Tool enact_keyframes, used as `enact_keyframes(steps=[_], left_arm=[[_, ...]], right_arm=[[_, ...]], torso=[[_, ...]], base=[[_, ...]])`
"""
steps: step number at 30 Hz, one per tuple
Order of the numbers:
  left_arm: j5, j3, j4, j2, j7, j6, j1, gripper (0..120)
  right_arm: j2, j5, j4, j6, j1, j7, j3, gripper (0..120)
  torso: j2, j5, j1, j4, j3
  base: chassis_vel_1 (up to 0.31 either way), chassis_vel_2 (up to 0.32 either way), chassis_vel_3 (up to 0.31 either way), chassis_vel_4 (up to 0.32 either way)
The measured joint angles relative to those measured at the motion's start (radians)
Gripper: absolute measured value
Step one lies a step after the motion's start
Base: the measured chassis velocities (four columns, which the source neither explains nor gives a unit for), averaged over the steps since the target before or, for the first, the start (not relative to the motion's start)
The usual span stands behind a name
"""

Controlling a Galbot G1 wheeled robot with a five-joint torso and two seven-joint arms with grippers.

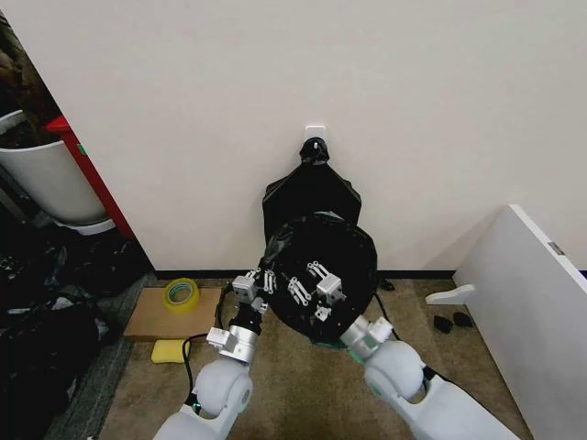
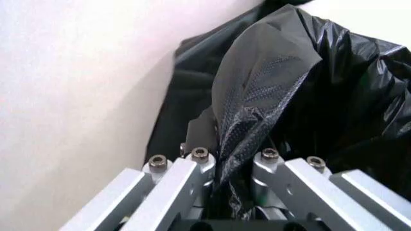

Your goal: Place the garbage bag over the trash bin.

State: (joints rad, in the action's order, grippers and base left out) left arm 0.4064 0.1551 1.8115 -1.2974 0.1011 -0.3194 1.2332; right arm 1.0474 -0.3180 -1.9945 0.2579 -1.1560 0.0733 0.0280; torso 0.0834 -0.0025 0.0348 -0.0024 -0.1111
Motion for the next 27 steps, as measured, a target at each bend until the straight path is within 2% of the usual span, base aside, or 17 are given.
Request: enact_keyframes(steps=[2,3,4,5,6,8,9,12,13,16,19,27], left_arm=[[0.052,0.013,0.004,0.0,0.049,0.065,-0.01,4],[0.052,0.013,0.004,0.0,0.049,0.065,-0.01,4],[0.096,0.019,0.011,0.0,0.091,0.108,-0.017,4],[0.159,0.029,0.028,-0.001,0.146,0.165,-0.027,4],[0.159,0.029,0.028,-0.001,0.146,0.165,-0.027,4],[0.213,0.048,0.048,-0.004,0.194,0.217,-0.034,4],[0.233,0.062,0.056,-0.007,0.213,0.239,-0.037,4],[0.258,0.082,0.067,-0.011,0.228,0.267,-0.038,4],[0.258,0.082,0.067,-0.011,0.228,0.267,-0.038,4],[0.302,0.1,0.096,-0.016,0.241,0.297,-0.027,4],[0.313,0.101,0.113,-0.018,0.246,0.306,-0.017,4],[0.363,0.107,0.164,-0.02,0.261,0.333,0.0,4]], right_arm=[[-0.008,0.028,-0.08,-0.132,-0.067,-0.205,0.0,59],[-0.008,0.028,-0.08,-0.132,-0.067,-0.205,0.0,59],[-0.009,0.012,-0.148,-0.264,-0.114,-0.399,0.009,66],[-0.001,-0.054,-0.234,-0.384,-0.174,-0.575,0.012,78],[-0.001,-0.054,-0.234,-0.384,-0.174,-0.575,0.012,78],[0.007,-0.065,-0.281,-0.403,-0.232,-0.631,0.004,88],[0.012,-0.042,-0.287,-0.392,-0.263,-0.636,-0.002,94],[0.022,0.0,-0.278,-0.348,-0.3,-0.627,-0.008,99],[0.022,0.0,-0.278,-0.348,-0.3,-0.627,-0.008,99],[0.049,0.032,-0.218,-0.244,-0.319,-0.573,-0.007,100],[0.071,0.039,-0.18,-0.196,-0.312,-0.534,-0.006,100],[0.11,0.075,-0.112,-0.18,-0.301,-0.499,0.004,100]], torso=[[0.0,0.0,0.0,0.0001,0.0],[0.0,0.0,0.0,0.0001,0.0],[0.0,0.0,0.0,0.0001,0.0],[0.0,-0.0001,0.0,0.0,0.0],[0.0,-0.0001,0.0,0.0,0.0],[0.0,-0.0002,0.0,0.0,0.0],[0.0,-0.0001,0.0,0.0,0.0],[0.0,-0.0002,0.0,0.0,0.0],[0.0,-0.0002,0.0,0.0,0.0],[0.0,0.0,0.0,0.0001,0.0],[0.0,0.0,0.0,0.0001,0.0],[0.0,0.0,0.0,0.0,0.0]], base=[[0.0,0.0,0.0,0.0],[0.0,0.0,0.0,0.0],[0.0,0.0,0.0,0.0],[0.0,0.0,0.0,0.0],[0.0,0.0,0.0,0.0],[0.0,0.0,0.0,0.0],[0.0,0.0,0.0,0.0],[0.0,0.0,0.0,0.0],[0.0,0.0,0.0,0.0],[0.0,0.0,0.0,0.0],[0.0,0.0,0.0,0.0],[0.0,0.0,0.0,0.0]])
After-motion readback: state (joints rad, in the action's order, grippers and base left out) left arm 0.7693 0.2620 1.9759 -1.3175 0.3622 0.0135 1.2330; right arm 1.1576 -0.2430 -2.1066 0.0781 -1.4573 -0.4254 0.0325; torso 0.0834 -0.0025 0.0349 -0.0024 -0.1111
